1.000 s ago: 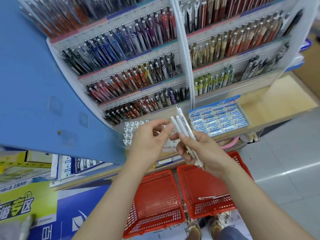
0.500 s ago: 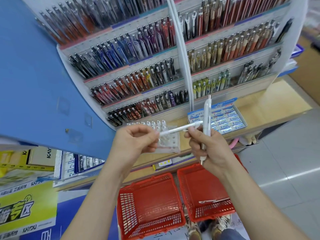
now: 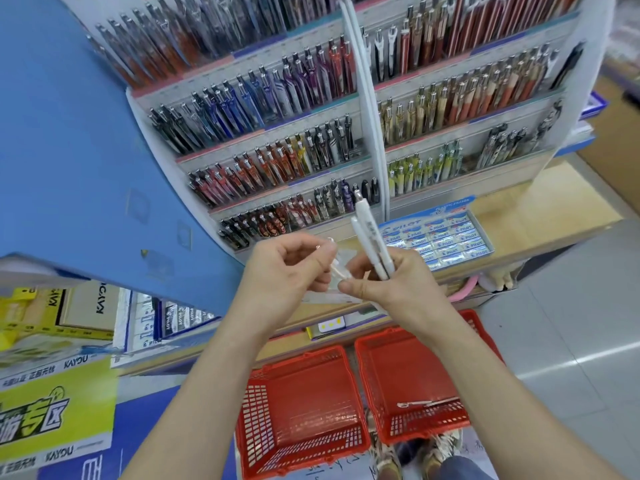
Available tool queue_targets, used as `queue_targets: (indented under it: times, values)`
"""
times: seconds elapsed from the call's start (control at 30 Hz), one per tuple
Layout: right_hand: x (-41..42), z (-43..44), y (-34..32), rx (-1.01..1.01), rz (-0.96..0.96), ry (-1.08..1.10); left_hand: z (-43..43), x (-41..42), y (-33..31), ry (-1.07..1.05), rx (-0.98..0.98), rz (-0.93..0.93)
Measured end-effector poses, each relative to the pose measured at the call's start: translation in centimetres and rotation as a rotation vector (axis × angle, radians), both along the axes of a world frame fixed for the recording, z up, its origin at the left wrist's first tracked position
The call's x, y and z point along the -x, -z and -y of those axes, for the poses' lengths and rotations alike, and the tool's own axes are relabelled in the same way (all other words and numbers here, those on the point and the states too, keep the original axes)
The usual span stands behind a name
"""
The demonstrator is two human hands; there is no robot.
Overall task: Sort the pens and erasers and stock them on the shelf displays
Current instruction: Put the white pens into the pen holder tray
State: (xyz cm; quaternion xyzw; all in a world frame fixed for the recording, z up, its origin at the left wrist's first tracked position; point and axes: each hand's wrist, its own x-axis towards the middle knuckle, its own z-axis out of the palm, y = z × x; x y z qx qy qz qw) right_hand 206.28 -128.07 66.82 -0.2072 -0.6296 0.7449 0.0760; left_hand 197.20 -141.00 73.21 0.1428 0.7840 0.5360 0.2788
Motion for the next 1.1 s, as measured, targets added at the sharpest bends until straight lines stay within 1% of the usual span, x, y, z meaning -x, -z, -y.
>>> queue_targets:
  times: [0.1, 0.17, 0.23, 0.33, 0.43, 0.53, 0.6, 0.73, 0.8, 0.87, 0.97, 1.1]
  values:
    - [0.0, -0.2, 0.6, -0.077, 0.040, -0.024, 0.2, 0.1, -0.1, 0.037, 0.081, -0.055]
    - [-0.2, -0.3, 0.7, -0.088, 0.036, -0.039, 0.6, 0.3, -0.1, 0.019, 0.123, -0.130]
    - [-0.5, -0.8, 1.5, -0.045, 0.059, 0.039, 1.3, 0.9, 0.1, -0.050, 0.150, -0.227]
    - [-0.8, -1.9, 3.8, -0.027, 0.189, 0.214, 2.6, 1.7, 0.6, -0.104, 0.221, -0.375]
    - [-0.6, -1.9, 5.8, -0.048, 0.282, 0.232, 3.0, 1.3, 1.5, -0.027, 0.335, -0.504]
    - [0.5, -0.8, 7.1, -0.030, 0.315, 0.215, 2.6, 0.7, 2.6, 0.031, 0.382, -0.621]
    - [1.1, -0.3, 7.7, -0.022, 0.325, 0.197, 2.4, 0.6, 3.2, 0.038, 0.388, -0.651]
    - [1.8, 0.0, 8.6, -0.011, 0.338, 0.176, 2.3, 1.0, 2.8, -0.078, 0.312, -0.592]
    - [1.8, 0.1, 9.1, 0.003, 0.347, 0.180, 2.4, 1.2, 2.4, -0.098, 0.290, -0.597]
    - [1.8, 0.3, 9.6, 0.030, 0.365, 0.187, 2.3, 1.5, 2.4, -0.035, 0.330, -0.650]
    - [1.5, 0.6, 10.0, 0.051, 0.399, 0.190, 2.1, 1.5, 3.5, 0.112, 0.452, -0.791]
    - [1.1, 1.2, 10.3, 0.057, 0.411, 0.161, 1.8, 1.2, 5.6, 0.221, 0.536, -0.827]
